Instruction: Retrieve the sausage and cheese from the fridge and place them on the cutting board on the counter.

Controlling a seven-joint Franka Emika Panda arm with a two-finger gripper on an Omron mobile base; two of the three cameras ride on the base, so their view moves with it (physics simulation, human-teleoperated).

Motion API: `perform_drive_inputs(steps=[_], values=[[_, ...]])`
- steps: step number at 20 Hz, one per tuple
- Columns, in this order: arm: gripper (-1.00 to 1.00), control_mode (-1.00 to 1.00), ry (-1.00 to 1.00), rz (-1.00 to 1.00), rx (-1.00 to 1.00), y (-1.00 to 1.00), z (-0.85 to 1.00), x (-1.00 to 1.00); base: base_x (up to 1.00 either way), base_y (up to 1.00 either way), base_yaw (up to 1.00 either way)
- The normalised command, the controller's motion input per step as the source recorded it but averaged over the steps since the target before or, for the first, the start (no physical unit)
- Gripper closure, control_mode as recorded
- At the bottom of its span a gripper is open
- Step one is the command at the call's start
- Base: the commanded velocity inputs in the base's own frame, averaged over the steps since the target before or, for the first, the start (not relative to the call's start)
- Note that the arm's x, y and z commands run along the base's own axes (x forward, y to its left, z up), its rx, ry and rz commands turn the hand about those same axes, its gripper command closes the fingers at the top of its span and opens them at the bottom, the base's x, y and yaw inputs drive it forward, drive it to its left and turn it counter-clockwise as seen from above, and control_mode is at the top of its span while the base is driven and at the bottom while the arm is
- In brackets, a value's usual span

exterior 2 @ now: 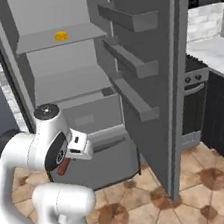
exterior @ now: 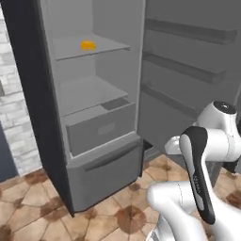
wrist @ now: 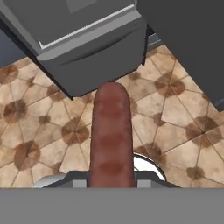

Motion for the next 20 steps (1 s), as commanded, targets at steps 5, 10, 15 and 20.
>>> perform_drive_inputs(steps=[5, 10, 15, 20], values=[[1.0, 1.0, 0.0, 0.0, 0.0, 0.0, 0.0, 0.0, -0.2, 0.08, -0.84], [1.0, 1.0, 0.0, 0.0, 0.0, 0.0, 0.0, 0.0, -0.27, 0.04, -0.83], [1.0, 1.0, 0.0, 0.0, 0.0, 0.0, 0.0, 0.0, -0.2, 0.02, -0.85], [1.0, 1.0, 0.0, 0.0, 0.0, 0.0, 0.0, 0.0, 0.01, -0.49, -0.57]])
